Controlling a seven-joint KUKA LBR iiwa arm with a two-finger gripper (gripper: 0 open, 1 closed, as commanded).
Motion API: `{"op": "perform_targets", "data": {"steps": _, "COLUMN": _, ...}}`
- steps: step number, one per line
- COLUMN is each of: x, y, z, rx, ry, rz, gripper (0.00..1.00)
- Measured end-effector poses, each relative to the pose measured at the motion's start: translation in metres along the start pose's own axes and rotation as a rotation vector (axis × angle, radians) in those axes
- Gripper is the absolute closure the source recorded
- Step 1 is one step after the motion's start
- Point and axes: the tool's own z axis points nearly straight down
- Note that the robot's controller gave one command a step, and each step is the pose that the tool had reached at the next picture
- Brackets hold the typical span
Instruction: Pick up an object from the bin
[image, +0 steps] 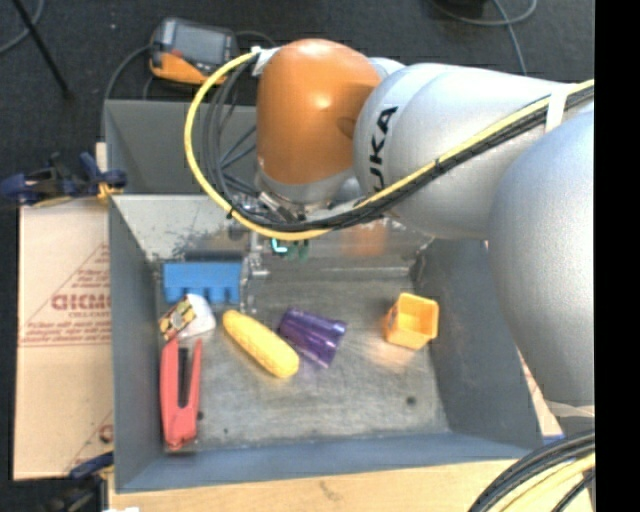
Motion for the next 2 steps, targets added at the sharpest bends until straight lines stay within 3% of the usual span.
{"op": "perform_targets", "data": {"steps": 1, "x": -0.001, "y": -0.001, "z": -0.005, "rx": -0.001, "ry": -0.008, "rz": 0.002, "gripper": 0.0}}
{"op": "perform_targets", "data": {"steps": 2, "x": 0.027, "y": -0.001, "z": 0.049, "rx": -0.001, "ry": -0.013, "rz": -0.027, "gripper": 0.0}}
